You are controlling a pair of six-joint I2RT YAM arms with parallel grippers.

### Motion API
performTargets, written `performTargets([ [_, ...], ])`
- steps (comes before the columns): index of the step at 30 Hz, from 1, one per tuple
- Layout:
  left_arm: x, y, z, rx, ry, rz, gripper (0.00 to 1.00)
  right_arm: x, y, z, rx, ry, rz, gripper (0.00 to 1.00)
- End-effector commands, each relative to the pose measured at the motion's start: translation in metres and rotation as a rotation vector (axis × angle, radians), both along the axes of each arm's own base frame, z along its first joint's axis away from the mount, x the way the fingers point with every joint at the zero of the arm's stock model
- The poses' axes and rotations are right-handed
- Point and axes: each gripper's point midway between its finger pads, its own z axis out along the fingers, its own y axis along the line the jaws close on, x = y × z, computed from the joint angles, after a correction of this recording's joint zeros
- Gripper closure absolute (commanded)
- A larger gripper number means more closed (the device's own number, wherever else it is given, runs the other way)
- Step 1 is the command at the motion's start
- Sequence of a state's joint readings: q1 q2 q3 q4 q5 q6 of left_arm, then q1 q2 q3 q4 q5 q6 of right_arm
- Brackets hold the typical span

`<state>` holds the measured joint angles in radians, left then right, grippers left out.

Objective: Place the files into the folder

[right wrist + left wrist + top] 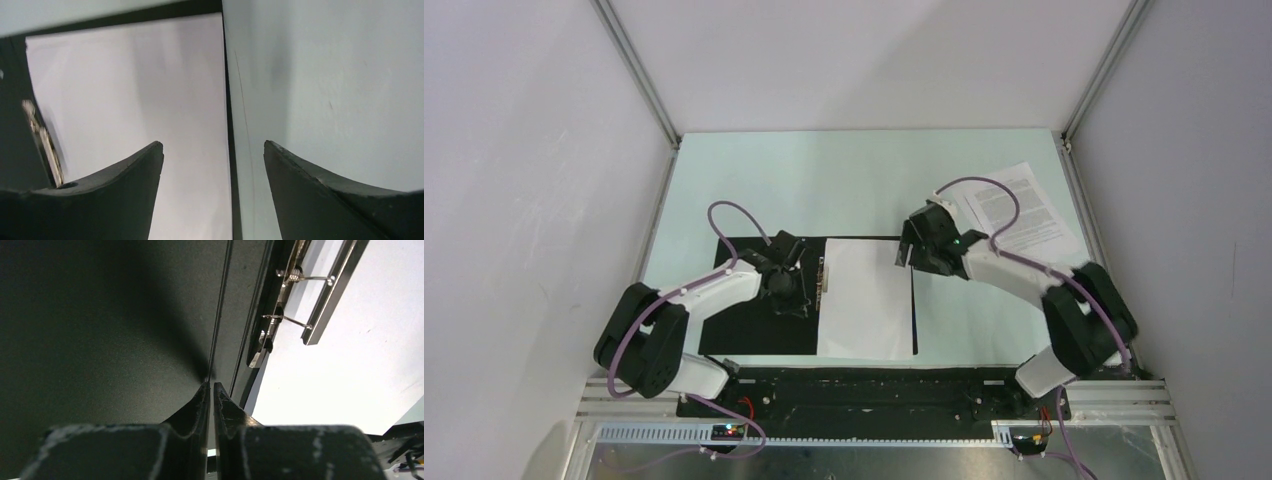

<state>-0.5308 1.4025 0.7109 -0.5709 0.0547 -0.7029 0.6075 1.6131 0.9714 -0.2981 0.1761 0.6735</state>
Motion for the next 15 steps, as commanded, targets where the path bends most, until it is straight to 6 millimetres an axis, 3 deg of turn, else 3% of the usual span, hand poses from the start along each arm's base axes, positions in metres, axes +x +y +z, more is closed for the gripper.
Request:
performTargets([
  [1,0.011,0.000,0.004,-0.008,-0.022,0.071,0.91,-0.048,-0.010,0.021,-0.006,-0.007,0.004,0.23],
  [8,0.008,-0.002,-0.008,-0.033,0.017,0.153,0.93,-0.159,0.014,0.019,-0.019,0.048,0.169,0.36],
  [12,0.008,-0.011,-0.015,-0.065,0.048,0.170,0.93,-0.201,0.027,0.010,-0.032,0.087,0.237,0.49],
  [15,0.006,-0.014,-0.021,-0.078,0.072,0.181,0.93,-0.220,0.040,0.003,-0.034,0.102,0.288,0.53],
])
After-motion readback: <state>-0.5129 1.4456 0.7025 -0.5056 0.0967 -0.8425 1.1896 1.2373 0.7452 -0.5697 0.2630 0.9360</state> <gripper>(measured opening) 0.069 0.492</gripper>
